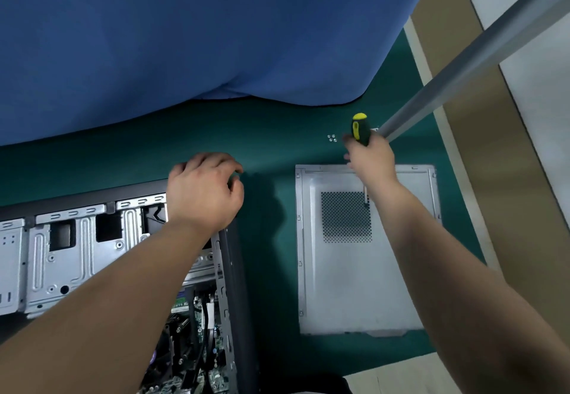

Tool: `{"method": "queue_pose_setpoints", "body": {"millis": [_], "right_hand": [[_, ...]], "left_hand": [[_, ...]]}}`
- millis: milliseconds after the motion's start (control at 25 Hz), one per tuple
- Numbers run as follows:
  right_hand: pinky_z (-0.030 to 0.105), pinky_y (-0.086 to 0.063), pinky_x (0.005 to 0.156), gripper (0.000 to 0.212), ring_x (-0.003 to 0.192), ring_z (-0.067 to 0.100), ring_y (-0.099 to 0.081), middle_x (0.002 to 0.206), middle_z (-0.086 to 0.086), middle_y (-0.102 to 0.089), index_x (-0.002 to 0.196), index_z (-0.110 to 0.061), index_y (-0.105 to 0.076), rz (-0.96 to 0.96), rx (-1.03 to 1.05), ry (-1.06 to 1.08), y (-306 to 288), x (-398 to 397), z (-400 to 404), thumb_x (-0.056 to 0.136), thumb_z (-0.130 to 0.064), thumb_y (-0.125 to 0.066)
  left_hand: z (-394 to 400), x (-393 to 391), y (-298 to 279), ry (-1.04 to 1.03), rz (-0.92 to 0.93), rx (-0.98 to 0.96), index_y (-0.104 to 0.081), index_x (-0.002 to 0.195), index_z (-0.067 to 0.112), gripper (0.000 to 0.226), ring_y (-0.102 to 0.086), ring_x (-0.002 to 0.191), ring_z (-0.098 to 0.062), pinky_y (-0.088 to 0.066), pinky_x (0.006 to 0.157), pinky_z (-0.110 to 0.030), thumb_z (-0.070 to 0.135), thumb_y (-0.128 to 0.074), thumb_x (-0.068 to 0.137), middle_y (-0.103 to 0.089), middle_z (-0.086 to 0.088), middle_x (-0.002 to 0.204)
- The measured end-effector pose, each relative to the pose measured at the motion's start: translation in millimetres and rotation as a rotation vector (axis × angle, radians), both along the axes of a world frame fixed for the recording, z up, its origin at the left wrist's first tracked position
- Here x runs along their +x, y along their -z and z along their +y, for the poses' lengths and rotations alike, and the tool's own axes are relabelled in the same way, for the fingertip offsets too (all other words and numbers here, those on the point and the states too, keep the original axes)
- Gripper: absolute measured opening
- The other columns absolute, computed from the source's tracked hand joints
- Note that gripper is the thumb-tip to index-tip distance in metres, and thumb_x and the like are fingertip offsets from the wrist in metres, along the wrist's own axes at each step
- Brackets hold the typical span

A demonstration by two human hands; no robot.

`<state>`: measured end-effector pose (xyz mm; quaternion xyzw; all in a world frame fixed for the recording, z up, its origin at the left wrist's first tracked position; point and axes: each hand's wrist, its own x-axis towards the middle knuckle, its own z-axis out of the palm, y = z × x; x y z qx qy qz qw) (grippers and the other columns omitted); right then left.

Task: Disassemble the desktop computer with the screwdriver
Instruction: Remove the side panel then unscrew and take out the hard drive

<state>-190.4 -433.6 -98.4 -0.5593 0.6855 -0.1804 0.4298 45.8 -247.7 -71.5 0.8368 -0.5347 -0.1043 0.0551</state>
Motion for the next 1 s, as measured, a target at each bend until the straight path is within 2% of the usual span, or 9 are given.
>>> {"method": "queue_pose_setpoints", "body": {"millis": [120, 240, 360, 440, 520, 600, 720, 840, 1000], "right_hand": [[0.031, -0.043, 0.072, 0.04, 0.078, 0.016, -0.056, 0.089, 0.001, -0.054, 0.076, -0.025, -0.056, 0.04, -0.13, -0.128, -38, -18, 46, 0.088, -0.063, -0.06], [0.031, -0.049, 0.076, 0.04, 0.086, 0.014, -0.062, 0.096, -0.005, -0.064, 0.099, -0.029, -0.064, 0.13, -0.154, -0.279, -64, -29, 89, 0.09, -0.067, -0.059], [0.026, -0.053, 0.078, 0.023, 0.085, 0.01, -0.066, 0.092, -0.017, -0.071, 0.108, -0.039, -0.067, -0.16, 0.076, -0.343, -73, -35, 126, 0.089, -0.048, -0.074], [0.019, -0.05, 0.076, 0.035, 0.083, 0.004, -0.063, 0.093, -0.019, -0.069, 0.113, -0.049, -0.065, -0.309, 0.232, -0.458, -73, -38, 146, 0.081, -0.051, -0.079], [0.021, -0.05, 0.075, 0.035, 0.089, 0.004, -0.062, 0.103, -0.008, -0.067, 0.118, -0.052, -0.066, -0.378, 0.339, -0.524, -64, -34, 163, 0.084, -0.06, -0.069], [0.022, -0.051, 0.069, 0.021, 0.089, 0.005, -0.062, 0.118, 0.008, -0.067, 0.116, -0.044, -0.07, -0.373, 0.38, -0.475, -47, -24, 180, 0.102, -0.043, -0.055], [0.025, -0.057, 0.064, 0.033, 0.071, 0.006, -0.062, 0.114, 0.019, -0.065, 0.114, -0.035, -0.071, -0.097, 0.3, -0.502, -21, -8, 203, 0.105, -0.015, -0.047], [0.034, -0.055, 0.089, 0.035, 0.097, 0.024, -0.065, 0.12, 0.009, -0.06, 0.129, -0.032, -0.065, 0.27, 0.141, -0.744, 1, 6, 218, 0.101, -0.02, -0.047], [0.036, -0.05, 0.096, 0.039, 0.116, 0.034, -0.055, 0.13, 0.014, -0.051, 0.138, -0.026, -0.059, 0.505, 0.039, -0.81, 17, 22, 226, 0.101, -0.019, -0.046]], "left_hand": [[-1, 3, -4, 0.048, 0.029, 0.064, -0.069, 0.121, 0.041, 0.031, -0.046, 0.135, -0.016, -0.034, 0.103, -0.042, 0.041, -0.053, 0.094, -0.06, 0.017, 0.137], [2, 9, -9, 0.069, 0.186, 0.06, -0.06, 0.133, 0.044, 0.036, -0.03, 0.149, -0.011, -0.023, 0.113, -0.04, 0.044, -0.054, 0.098, -0.047, 0.019, 0.153], [29, 21, -14, -0.026, 0.386, -0.11, -0.058, 0.14, 0.033, 0.039, -0.031, 0.152, -0.017, -0.019, 0.118, -0.042, 0.039, -0.053, 0.101, -0.047, 0.01, 0.156], [64, 32, -14, -0.067, 0.321, -0.195, -0.056, 0.142, 0.028, 0.042, -0.034, 0.15, -0.021, -0.02, 0.12, -0.044, 0.038, -0.05, 0.101, -0.05, 0.003, 0.155], [99, 45, -10, -0.101, 0.249, -0.19, -0.049, 0.147, 0.031, 0.045, -0.026, 0.154, -0.017, -0.015, 0.122, -0.043, 0.04, -0.046, 0.103, -0.042, 0.005, 0.161], [130, 56, -7, -0.133, 0.194, -0.157, -0.041, 0.152, 0.034, 0.052, -0.015, 0.157, -0.012, -0.01, 0.123, -0.042, 0.048, -0.038, 0.102, -0.029, 0.01, 0.167], [163, 63, -3, -0.17, 0.13, -0.047, -0.022, 0.159, 0.043, 0.06, 0.002, 0.158, -0.009, -0.003, 0.124, -0.047, 0.059, -0.028, 0.102, -0.005, 0.016, 0.172], [183, 58, 6, -0.174, 0.077, 0.071, 0.002, 0.158, 0.056, 0.06, 0.022, 0.155, -0.007, 0.008, 0.125, -0.047, 0.069, -0.011, 0.102, 0.024, 0.023, 0.166], [185, 56, 10, -0.187, 0.046, 0.097, 0.011, 0.155, 0.059, 0.057, 0.027, 0.153, -0.006, 0.011, 0.126, -0.047, 0.07, -0.001, 0.1, 0.032, 0.023, 0.163]]}}
